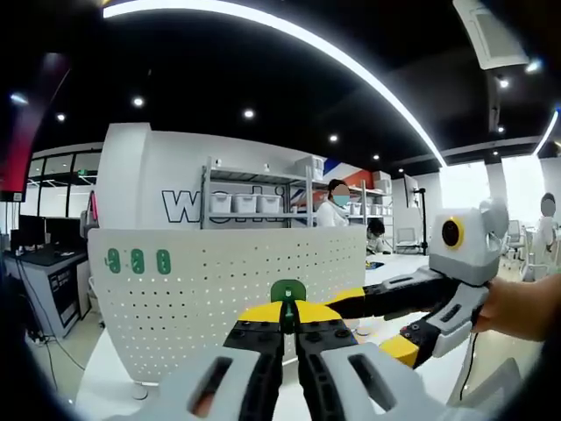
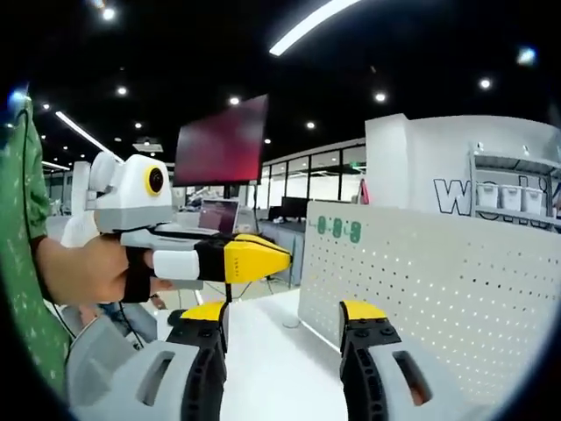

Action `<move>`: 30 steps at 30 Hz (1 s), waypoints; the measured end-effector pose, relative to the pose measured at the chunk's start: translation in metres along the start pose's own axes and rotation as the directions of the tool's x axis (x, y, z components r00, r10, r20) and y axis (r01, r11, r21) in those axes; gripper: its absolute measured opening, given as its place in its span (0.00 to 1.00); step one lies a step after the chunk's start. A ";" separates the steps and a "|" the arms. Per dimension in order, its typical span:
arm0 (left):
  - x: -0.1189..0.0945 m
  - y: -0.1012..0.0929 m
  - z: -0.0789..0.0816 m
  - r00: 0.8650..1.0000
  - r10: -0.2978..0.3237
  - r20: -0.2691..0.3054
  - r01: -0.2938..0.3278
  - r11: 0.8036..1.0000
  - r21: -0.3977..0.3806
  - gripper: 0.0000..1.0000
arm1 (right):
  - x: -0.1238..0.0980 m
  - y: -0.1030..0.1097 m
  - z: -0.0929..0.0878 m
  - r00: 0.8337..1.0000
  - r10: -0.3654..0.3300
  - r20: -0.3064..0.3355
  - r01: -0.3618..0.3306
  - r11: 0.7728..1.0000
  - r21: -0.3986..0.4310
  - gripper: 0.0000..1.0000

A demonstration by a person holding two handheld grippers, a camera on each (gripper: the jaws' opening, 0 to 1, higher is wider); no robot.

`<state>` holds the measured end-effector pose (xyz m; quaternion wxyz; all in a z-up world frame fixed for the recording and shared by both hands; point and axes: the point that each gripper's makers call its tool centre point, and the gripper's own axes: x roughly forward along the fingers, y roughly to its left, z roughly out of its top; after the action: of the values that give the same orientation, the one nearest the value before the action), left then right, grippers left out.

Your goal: Insert the hook assembly into the mounting plate slot until the hook locks in place.

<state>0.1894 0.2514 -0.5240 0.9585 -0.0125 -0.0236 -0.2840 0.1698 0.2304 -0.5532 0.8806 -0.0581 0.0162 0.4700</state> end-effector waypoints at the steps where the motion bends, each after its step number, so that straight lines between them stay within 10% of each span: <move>1: 0.000 0.000 0.000 1.000 0.000 -0.002 0.000 1.000 0.000 0.03 | -0.001 0.001 -0.001 1.000 0.008 -0.009 -0.008 1.000 -0.001 0.58; 30: 0.008 0.003 -0.011 0.999 0.025 -0.028 -0.026 0.999 -0.019 0.03 | -0.036 0.019 0.001 0.995 0.086 -0.045 -0.083 0.995 0.054 1.00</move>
<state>0.1982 0.2486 -0.5341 0.9621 -0.0181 -0.0073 -0.2721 0.1344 0.2115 -0.5508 0.8605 -0.0457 0.0518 0.5047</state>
